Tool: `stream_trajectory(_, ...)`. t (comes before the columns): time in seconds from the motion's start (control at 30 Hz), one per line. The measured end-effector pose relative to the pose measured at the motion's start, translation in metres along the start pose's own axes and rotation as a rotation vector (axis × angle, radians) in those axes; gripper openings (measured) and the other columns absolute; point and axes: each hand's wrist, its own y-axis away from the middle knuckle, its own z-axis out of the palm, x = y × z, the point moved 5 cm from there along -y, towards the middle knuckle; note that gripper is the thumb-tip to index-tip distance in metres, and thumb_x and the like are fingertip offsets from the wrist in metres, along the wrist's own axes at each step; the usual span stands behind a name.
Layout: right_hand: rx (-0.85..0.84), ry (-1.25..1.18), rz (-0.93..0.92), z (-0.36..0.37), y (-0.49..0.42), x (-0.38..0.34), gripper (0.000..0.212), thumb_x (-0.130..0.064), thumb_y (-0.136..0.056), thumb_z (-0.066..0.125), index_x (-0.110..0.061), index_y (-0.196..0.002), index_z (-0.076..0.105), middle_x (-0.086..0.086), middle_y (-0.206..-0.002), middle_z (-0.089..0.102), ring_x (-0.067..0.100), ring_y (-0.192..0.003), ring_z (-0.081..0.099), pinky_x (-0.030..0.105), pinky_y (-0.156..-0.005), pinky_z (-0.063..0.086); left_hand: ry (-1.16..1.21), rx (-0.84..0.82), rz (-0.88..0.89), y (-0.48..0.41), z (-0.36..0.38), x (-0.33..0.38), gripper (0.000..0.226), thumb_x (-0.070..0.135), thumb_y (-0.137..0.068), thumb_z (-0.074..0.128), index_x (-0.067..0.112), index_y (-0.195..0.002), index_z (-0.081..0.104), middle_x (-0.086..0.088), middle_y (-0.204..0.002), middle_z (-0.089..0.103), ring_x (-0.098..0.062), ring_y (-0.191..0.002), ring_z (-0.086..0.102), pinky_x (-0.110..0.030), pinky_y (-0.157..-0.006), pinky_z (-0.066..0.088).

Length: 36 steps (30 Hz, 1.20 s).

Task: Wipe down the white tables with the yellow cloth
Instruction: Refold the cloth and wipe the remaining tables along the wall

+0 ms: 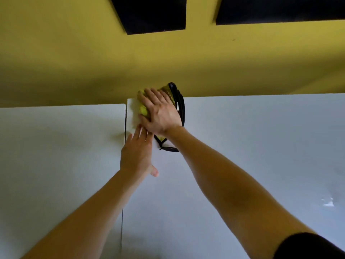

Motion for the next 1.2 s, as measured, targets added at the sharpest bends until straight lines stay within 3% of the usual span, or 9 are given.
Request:
stream_trajectory(0.17, 0.088, -0.012, 0.035, -0.048, 0.084, 0.134, 0.064, -0.054, -0.103, 0.058, -0.021, -0.158, 0.054, 0.016, -0.167, 0.047, 0.040, -0.155, 0.042, 0.055, -0.131, 0.027, -0.027, -0.053, -0.006, -0.012, 0.014, -0.002, 0.179, 0.063, -0.052, 0.104, 0.013, -0.170, -0.021, -0.011, -0.180, -0.025, -0.030, -0.169, -0.014, -0.049, -0.138, 0.015)
stream_trajectory(0.37, 0.124, 0.106, 0.605, -0.145, 0.245, 0.338, 0.081, -0.081, -0.104, 0.026, -0.029, -0.163, 0.041, 0.007, -0.177, 0.032, 0.028, -0.167, 0.020, 0.057, -0.135, 0.013, -0.118, -0.106, -0.054, -0.017, 0.022, -0.001, 0.176, 0.060, -0.057, 0.104, 0.009, -0.170, -0.021, -0.011, -0.178, -0.028, -0.030, -0.169, -0.015, -0.045, -0.138, 0.013)
stream_trajectory(0.43, 0.154, 0.137, 0.671, -0.136, 0.242, 0.331, 0.088, -0.080, -0.105, 0.018, -0.021, -0.165, 0.042, 0.012, -0.177, 0.031, 0.032, -0.166, 0.019, 0.060, -0.133, 0.014, -0.098, -0.045, -0.087, -0.008, 0.016, 0.017, 0.152, 0.039, -0.071, 0.101, 0.009, -0.173, -0.007, -0.011, -0.182, -0.012, -0.032, -0.170, 0.001, -0.046, -0.134, 0.028)
stream_trajectory(0.5, 0.153, 0.145, 0.597, -0.112, 0.212, 0.281, 0.086, -0.073, -0.108, 0.020, -0.014, -0.166, 0.041, 0.016, -0.177, 0.029, 0.036, -0.166, 0.019, 0.060, -0.134, 0.012, 0.001, 0.191, -0.103, 0.003, 0.003, 0.048, 0.091, 0.009, -0.087, 0.082, 0.011, -0.166, 0.037, -0.012, -0.176, 0.034, -0.034, -0.159, 0.039, -0.051, -0.118, 0.051)
stream_trajectory(0.6, 0.044, 0.107, 0.166, -0.065, 0.161, 0.175, 0.071, -0.060, -0.107, 0.046, -0.017, -0.163, 0.048, 0.017, -0.177, 0.028, 0.035, -0.167, 0.020, 0.057, -0.135, 0.010, 0.103, 0.441, -0.102, 0.016, 0.006, 0.107, 0.047, 0.002, -0.092, 0.067, 0.013, -0.137, 0.068, -0.011, -0.142, 0.067, -0.037, -0.130, 0.063, -0.051, -0.099, 0.060)
stream_trajectory(0.77, 0.034, 0.090, -0.107, -0.087, 0.183, 0.214, 0.060, -0.054, -0.104, 0.053, -0.019, -0.153, 0.060, 0.012, -0.175, 0.036, 0.033, -0.164, 0.029, 0.057, -0.135, 0.015, 0.082, 0.521, 0.129, 0.012, 0.032, 0.189, 0.039, 0.011, -0.101, 0.059, 0.010, -0.139, 0.066, -0.014, -0.143, 0.062, -0.036, -0.135, 0.058, -0.051, -0.111, 0.051)
stream_trajectory(1.0, 0.235, 0.172, 0.631, -0.197, 0.337, 0.464, 0.061, -0.058, -0.101, 0.054, -0.007, -0.132, 0.060, 0.017, -0.174, 0.034, 0.041, -0.163, 0.026, 0.065, -0.131, 0.016, 0.150, 0.651, 0.234, -0.003, 0.067, 0.241, 0.047, 0.021, -0.107, 0.052, 0.005, -0.151, 0.060, -0.018, -0.165, 0.049, -0.038, -0.158, 0.042, -0.062, -0.124, 0.036)
stream_trajectory(1.1, 0.267, 0.108, 0.642, -0.170, 0.313, 0.412, 0.060, -0.056, -0.107, 0.049, -0.006, -0.138, 0.061, 0.017, -0.175, 0.033, 0.039, -0.165, 0.024, 0.060, -0.134, 0.013, 0.201, 0.716, 0.243, -0.001, 0.073, 0.240, 0.049, 0.018, -0.103, 0.056, 0.003, -0.150, 0.061, -0.019, -0.166, 0.047, -0.039, -0.160, 0.039, -0.066, -0.124, 0.035)
stream_trajectory(1.2, 0.209, -0.001, 0.306, -0.123, 0.265, 0.296, 0.051, -0.046, -0.107, 0.054, -0.009, -0.140, 0.067, 0.019, -0.172, 0.038, 0.043, -0.162, 0.029, 0.057, -0.135, 0.014, 0.216, 0.709, 0.241, -0.003, 0.074, 0.236, 0.050, 0.018, -0.102, 0.055, 0.003, -0.149, 0.062, -0.019, -0.168, 0.046, -0.041, -0.159, 0.039, -0.066, -0.125, 0.034)
